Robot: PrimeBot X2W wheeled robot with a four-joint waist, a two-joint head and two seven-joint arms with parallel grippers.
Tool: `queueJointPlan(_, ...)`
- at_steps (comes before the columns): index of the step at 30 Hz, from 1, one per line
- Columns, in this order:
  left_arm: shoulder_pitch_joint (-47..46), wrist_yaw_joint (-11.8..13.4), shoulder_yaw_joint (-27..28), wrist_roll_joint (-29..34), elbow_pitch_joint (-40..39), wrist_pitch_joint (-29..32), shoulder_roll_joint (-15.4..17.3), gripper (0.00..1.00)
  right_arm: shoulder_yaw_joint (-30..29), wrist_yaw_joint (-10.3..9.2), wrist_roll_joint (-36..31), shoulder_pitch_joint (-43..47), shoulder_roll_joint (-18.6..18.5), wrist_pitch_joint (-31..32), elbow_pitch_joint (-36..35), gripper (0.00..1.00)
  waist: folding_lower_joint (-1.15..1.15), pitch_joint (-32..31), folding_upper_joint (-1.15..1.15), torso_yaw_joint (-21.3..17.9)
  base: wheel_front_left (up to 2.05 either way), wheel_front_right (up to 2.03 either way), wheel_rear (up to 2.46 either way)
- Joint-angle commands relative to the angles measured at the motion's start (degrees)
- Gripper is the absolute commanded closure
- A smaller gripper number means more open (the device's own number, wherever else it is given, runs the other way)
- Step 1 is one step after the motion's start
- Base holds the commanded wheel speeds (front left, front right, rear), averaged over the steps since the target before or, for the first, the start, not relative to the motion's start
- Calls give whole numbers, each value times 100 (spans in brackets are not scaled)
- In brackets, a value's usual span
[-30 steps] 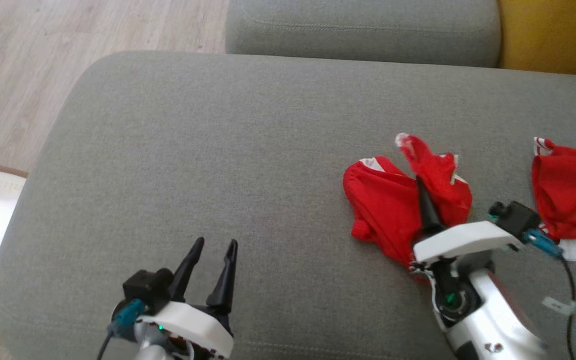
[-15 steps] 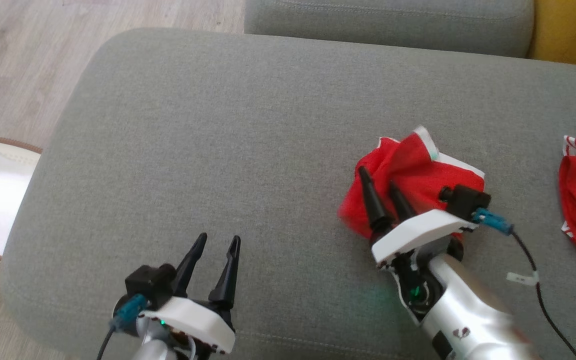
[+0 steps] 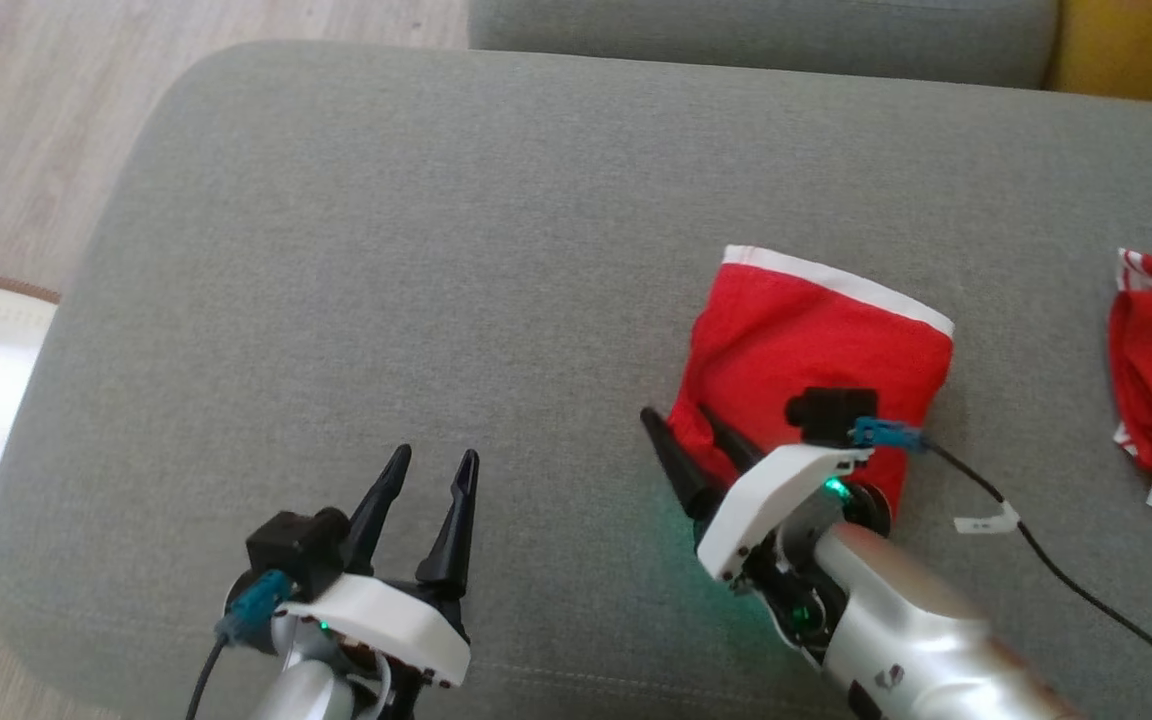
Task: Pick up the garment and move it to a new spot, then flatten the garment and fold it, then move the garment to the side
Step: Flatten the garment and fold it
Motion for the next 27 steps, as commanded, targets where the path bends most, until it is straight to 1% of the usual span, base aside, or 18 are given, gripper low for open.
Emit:
queueJointPlan(1, -260, 11, 148, -33, -161, -70, 18, 0, 126, -4, 35, -156, 65, 30, -102, 0, 0, -1, 0, -40, 0, 0, 0)
queueJointPlan(3, -287, 15, 155, -36, -151, -70, 18, 0, 317, -4, 60, -173, 65, 168, -44, 0, 0, -17, 0, -92, 0, 0, 0)
queueJointPlan(6, -308, 21, 197, -40, -147, -70, 18, 0, 462, -4, 29, -251, 65, 130, 75, 0, 0, -76, 0, -191, 0, 0, 0)
queueJointPlan(11, -298, 15, 274, -26, -180, -70, 18, 0, 551, -4, -203, -443, 65, -259, 236, 0, 0, -267, 0, -394, 0, 0, 0)
queueJointPlan(14, -295, 23, 352, -35, -255, -70, 18, 0, 487, -4, -418, -554, 65, -490, 347, 0, 0, -408, 0, -532, 0, 0, 0)
queueJointPlan(17, -295, 25, 391, -42, -335, -70, 18, 0, 326, -4, -705, -638, 46, -641, 526, 0, 0, -561, 0, -665, 0, 0, 0)
queueJointPlan(20, -299, 41, 409, -69, -426, -70, 18, 0, 130, -4, -1089, -690, -88, -719, 636, 0, 0, -683, 0, -801, 0, 0, 0)
queueJointPlan(21, -299, 41, 409, -69, -426, -70, 18, 0, 130, -4, -1089, -690, -88, -719, 636, 0, 0, -683, 0, -801, 0, 0, 0)
queueJointPlan(23, -319, 62, 429, -106, -516, -70, 18, 0, -64, -4, -1395, -716, -228, -742, 613, 0, 0, -721, 0, -898, 0, 0, 0)
queueJointPlan(25, -340, 93, 462, -133, -626, -70, 18, 0, -453, -4, -1817, -716, -418, -747, 382, 0, 0, -741, 0, -1003, 0, 0, 0)
queueJointPlan(27, -356, 128, 501, -161, -757, -70, 18, 0, -954, -4, -2366, -563, -605, -748, 7, 0, 0, -749, 0, -1100, 0, 0, 0)
